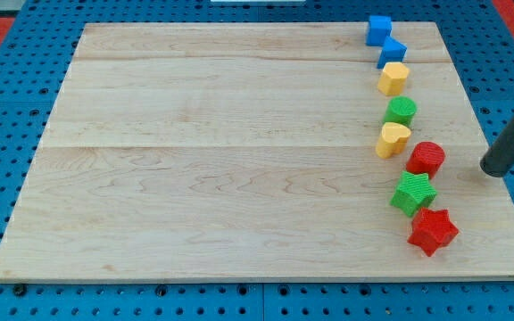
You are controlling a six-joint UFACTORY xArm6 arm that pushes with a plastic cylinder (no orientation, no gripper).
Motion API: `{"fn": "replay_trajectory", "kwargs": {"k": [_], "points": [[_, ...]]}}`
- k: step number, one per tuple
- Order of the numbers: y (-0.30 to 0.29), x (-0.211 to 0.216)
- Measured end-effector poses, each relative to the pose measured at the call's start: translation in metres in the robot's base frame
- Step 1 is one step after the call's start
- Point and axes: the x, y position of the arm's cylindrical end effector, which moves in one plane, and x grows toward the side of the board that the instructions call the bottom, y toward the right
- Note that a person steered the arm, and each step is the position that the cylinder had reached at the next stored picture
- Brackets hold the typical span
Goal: Move the red circle to the left
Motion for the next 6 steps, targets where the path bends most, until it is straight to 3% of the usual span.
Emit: {"fn": "replay_trajectory", "kwargs": {"k": [3,4,6], "points": [[-0.091,-0.018],[-0.08,-0.02],[-0.054,-0.066]]}}
